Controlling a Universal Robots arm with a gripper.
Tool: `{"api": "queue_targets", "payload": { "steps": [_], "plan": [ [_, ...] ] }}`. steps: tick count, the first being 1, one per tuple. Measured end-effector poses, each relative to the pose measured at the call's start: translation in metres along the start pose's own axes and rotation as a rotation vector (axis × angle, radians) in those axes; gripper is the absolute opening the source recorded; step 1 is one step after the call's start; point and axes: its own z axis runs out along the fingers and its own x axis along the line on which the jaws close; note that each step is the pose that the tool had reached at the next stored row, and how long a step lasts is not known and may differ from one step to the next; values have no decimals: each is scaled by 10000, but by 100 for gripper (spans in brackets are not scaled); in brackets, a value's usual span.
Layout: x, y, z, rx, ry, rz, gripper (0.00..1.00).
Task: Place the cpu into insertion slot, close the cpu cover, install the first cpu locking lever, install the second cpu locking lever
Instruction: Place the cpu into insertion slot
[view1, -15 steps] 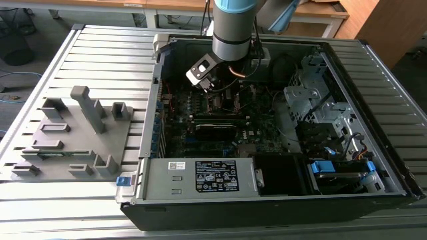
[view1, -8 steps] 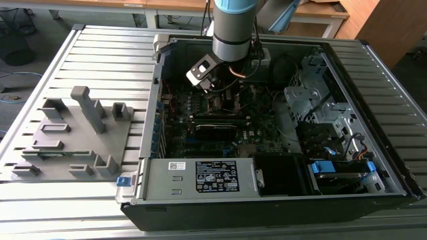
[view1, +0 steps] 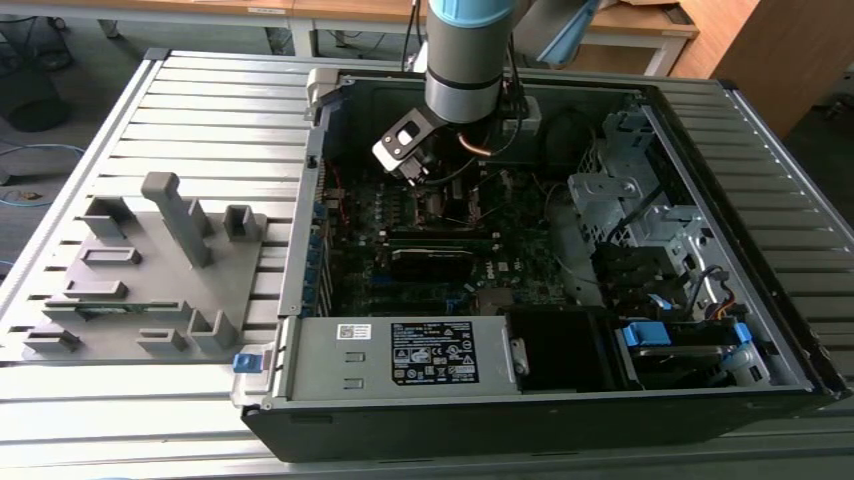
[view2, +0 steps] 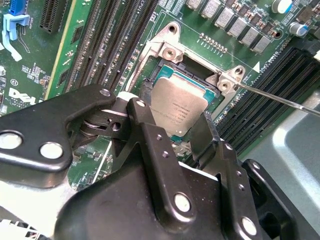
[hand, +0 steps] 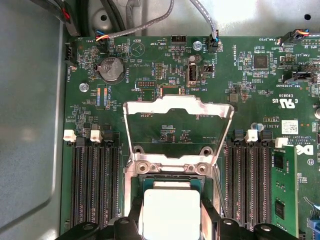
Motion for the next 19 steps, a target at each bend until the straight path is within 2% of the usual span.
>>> {"api": "queue_targets", "payload": {
  "steps": [11, 13, 14, 19],
  "plan": [
    [1, 0, 4, 0, 4, 0, 54],
    [2, 1, 8, -7, 14, 1, 55],
    [2, 1, 7, -6, 10, 1, 60],
    [1, 0, -11, 0, 0, 0, 60]
  ]
}}
